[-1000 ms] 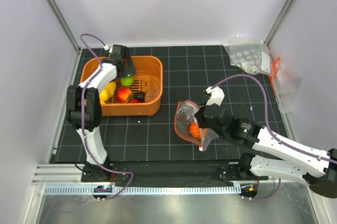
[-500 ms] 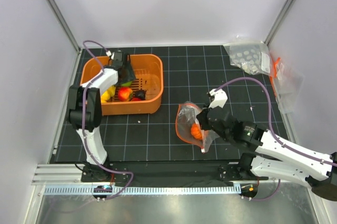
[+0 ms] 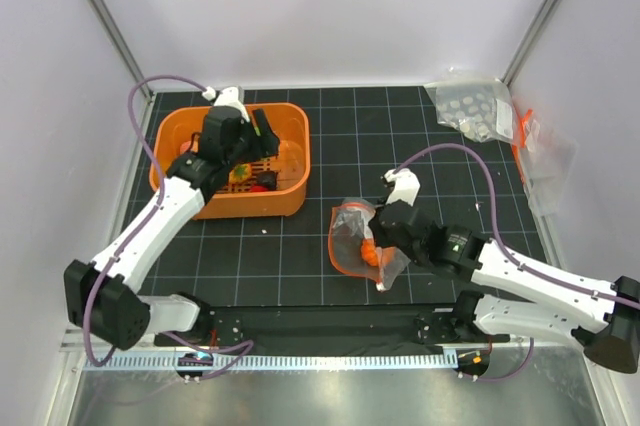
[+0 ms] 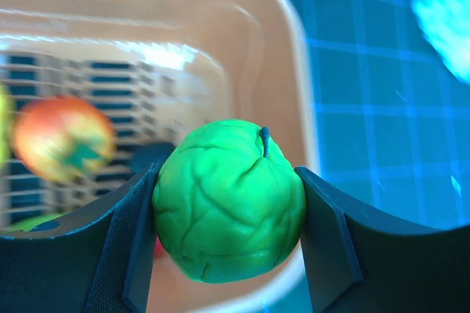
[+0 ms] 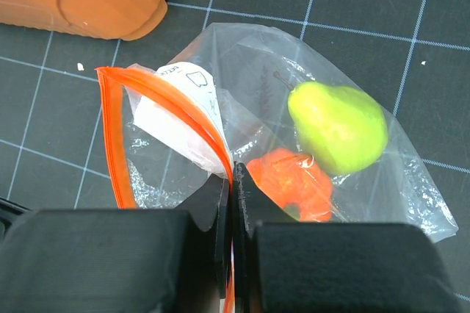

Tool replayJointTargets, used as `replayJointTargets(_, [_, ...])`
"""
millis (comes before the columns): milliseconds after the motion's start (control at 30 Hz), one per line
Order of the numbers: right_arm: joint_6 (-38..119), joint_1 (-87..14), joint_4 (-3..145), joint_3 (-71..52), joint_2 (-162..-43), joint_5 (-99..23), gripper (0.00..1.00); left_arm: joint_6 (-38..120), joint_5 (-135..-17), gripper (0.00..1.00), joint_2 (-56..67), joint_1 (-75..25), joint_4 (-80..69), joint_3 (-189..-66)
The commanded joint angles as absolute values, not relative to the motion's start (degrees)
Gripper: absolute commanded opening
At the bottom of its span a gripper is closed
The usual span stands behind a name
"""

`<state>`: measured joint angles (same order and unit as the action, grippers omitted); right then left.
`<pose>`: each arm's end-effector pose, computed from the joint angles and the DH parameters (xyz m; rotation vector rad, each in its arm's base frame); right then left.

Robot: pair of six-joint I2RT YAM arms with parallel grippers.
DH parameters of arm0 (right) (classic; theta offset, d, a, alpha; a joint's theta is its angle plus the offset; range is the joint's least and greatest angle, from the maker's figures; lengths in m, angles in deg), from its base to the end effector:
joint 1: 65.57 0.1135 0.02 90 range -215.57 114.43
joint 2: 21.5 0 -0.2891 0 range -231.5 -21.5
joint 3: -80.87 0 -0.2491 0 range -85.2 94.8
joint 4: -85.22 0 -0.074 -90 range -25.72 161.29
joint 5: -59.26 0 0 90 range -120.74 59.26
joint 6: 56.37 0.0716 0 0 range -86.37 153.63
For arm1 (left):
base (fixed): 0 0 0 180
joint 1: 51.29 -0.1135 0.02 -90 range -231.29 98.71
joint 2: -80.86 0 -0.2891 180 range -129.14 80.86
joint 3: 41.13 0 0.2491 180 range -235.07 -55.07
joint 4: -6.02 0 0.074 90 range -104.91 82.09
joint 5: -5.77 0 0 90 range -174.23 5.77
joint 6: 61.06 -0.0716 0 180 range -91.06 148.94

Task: Place the food in the zip-top bag and seal the zipper
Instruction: Pick up the fake fruit from the bin, then place the fake fruit in the zipper food storage bag.

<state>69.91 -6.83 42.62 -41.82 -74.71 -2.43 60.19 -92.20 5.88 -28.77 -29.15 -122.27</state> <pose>0.1341 0.1555 0.2775 -0.1631 2.1722 0.4007 0.2989 -0.1132 0.3492 -0.2456 2.0858 -0.4285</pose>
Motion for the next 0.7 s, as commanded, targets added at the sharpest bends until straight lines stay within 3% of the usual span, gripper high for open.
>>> replayJointTargets(0, [70.98, -6.86, 45.00, -39.32, -76.08, -1.83, 0.01, 61.98, -89.33, 0.34, 10.26, -24.41, -28.57, -119.06])
replayJointTargets(333, [75.64, -6.86, 43.69, -35.99, -79.86, -2.70, 0.01, 70.25, -82.65, 0.34, 23.81, -9.38, -25.05, -107.72])
replayJointTargets(667, [74.24, -6.77, 45.00, -27.46, -84.43, -7.10, 0.01, 72.45, -83.79, 0.34, 19.62, 2.67, -20.23, -106.66])
